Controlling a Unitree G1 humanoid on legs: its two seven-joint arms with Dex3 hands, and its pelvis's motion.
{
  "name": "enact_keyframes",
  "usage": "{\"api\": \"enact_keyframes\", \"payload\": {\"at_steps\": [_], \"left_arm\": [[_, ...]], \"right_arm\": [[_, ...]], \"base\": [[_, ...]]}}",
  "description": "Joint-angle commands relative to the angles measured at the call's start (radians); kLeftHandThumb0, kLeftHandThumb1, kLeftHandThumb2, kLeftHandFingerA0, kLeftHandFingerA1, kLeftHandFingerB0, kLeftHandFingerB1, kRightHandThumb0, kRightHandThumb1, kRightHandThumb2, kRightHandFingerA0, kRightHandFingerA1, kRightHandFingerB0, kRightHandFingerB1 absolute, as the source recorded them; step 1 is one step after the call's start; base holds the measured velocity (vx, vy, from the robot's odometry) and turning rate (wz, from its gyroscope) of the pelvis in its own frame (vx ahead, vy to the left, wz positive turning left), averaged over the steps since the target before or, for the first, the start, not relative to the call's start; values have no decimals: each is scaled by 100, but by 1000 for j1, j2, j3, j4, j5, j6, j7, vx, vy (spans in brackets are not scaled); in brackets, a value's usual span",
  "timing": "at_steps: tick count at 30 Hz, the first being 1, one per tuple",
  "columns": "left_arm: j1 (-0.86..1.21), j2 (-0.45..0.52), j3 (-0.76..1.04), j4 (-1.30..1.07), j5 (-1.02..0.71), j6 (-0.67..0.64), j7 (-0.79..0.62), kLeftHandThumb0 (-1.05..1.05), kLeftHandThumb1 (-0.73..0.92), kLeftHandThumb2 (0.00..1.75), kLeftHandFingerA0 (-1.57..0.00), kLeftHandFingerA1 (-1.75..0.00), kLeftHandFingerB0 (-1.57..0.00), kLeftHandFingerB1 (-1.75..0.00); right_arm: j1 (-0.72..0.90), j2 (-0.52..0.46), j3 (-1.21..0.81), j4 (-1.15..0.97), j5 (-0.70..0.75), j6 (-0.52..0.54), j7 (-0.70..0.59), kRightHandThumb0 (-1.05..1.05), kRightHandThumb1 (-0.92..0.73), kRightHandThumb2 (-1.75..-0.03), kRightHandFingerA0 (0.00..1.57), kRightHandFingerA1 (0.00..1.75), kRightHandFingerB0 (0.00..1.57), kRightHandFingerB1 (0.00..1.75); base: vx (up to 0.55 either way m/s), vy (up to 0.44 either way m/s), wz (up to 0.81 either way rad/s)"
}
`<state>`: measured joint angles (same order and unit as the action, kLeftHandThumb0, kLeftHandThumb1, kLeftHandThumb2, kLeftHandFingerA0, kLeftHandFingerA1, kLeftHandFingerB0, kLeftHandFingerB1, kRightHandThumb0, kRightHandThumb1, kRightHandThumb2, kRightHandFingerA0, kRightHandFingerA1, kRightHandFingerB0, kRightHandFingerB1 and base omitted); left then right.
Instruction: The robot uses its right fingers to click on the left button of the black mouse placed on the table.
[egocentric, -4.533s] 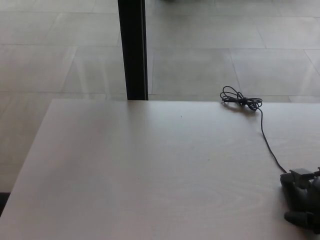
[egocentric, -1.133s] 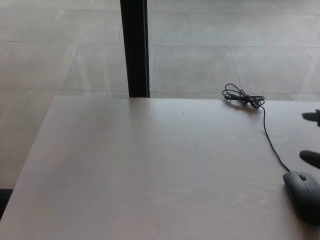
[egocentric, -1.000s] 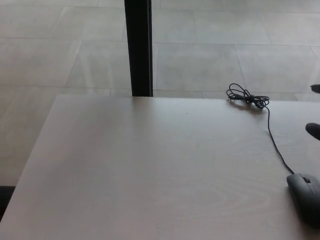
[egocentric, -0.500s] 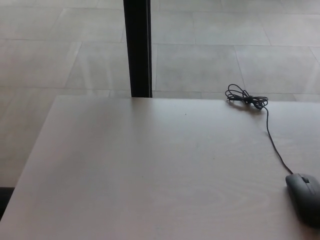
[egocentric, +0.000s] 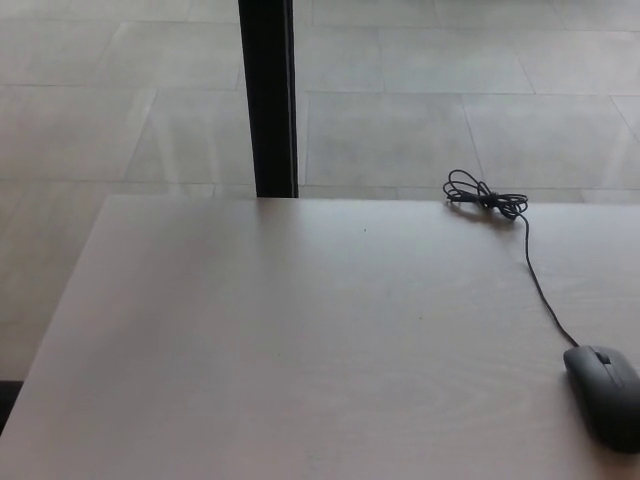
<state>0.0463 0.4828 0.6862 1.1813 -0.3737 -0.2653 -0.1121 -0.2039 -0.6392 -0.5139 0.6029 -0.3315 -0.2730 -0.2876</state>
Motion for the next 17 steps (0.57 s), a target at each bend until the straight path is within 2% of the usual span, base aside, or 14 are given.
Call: {"api": "enact_keyframes", "payload": {"at_steps": [1, 2, 3, 4, 5, 6, 8, 10, 12, 13, 14, 15, 17], "left_arm": [[8, 12, 2, 8, -10, -15, -2, -92, 92, 93, -75, -58, -62, -56], [9, 10, 2, 9, -11, -16, -1, -91, 92, 94, -74, -59, -63, -56], [14, 9, 2, 8, -9, -21, -2, -92, 92, 94, -75, -60, -63, -57], [16, 10, 3, 7, -10, -20, -3, -92, 92, 93, -75, -59, -62, -57], [15, 12, 4, 10, -11, -18, -2, -92, 92, 93, -75, -59, -62, -57], [13, 13, 4, 7, -11, -8, 5, -89, 92, 90, -77, -59, -63, -57], [17, 14, 15, 13, -24, -4, -12, -93, 92, 91, -75, -60, -58, -57], [18, 15, 11, 15, -17, -3, -1, -94, 91, 91, -75, -60, -56, -58], [18, 16, 9, 17, -15, -4, 3, -94, 92, 92, -74, -59, -57, -57], [16, 17, 11, 18, -17, -1, 4, -78, 82, 127, -72, -65, -52, -61], [16, 17, 13, 19, -20, 1, -3, -96, 86, 97, -71, -59, -58, -59], [16, 17, 11, 20, -18, -1, -1, -79, 82, 127, -70, -65, -52, -61], [15, 14, 18, 19, -26, -4, -5, -77, 80, 126, -71, -66, -53, -62]], "right_arm": [[142, 227, -408, 19, 526, 234, 13, -72, -87, -66, 78, 69, 60, 55], [143, 247, -420, 25, 536, 241, 8, -72, -90, -67, 84, 60, 64, 56], [145, 263, -425, 30, 540, 257, 14, -72, -90, -67, 85, 60, 52, 50], [143, 274, -430, 48, 546, 264, 24, -70, -90, -68, 95, 129, 51, 48], [137, 274, -433, 62, 541, 279, 21, -70, -90, -68, 95, 129, 51, 48], [124, 282, -451, 95, 571, 253, 48, -72, -88, -67, 93, 92, 49, 46], [129, 315, -432, 79, 557, 259, 62, -71, -88, -66, 62, 53, 48, 43], [134, 338, -421, 63, 545, 249, 62, -73, -88, -66, 70, 56, 47, 45], [133, 355, -411, 62, 531, 244, 67, -72, -87, -66, 69, 54, 48, 44], [128, 362, -410, 68, 534, 244, 78, -72, -87, -66, 63, 53, 47, 43], [131, 373, -399, 63, 525, 238, 86, -72, -88, -66, 61, 54, 46, 43], [117, 372, -401, 89, 524, 237, 86, -70, -87, -66, 60, 54, 46, 43], [116, 382, -394, 87, 518, 246, 89, -70, -88, -66, 62, 58, 47, 44]], "base": [[0, 0, 0], [0, 0, 0], [0, 0, 0], [0, 0, 0], [0, 0, 0], [0, 0, 0], [0, 0, 0], [0, 0, 0], [0, 0, 0], [0, 0, 0], [0, 0, 0], [0, 0, 0], [0, 0, 0]]}}
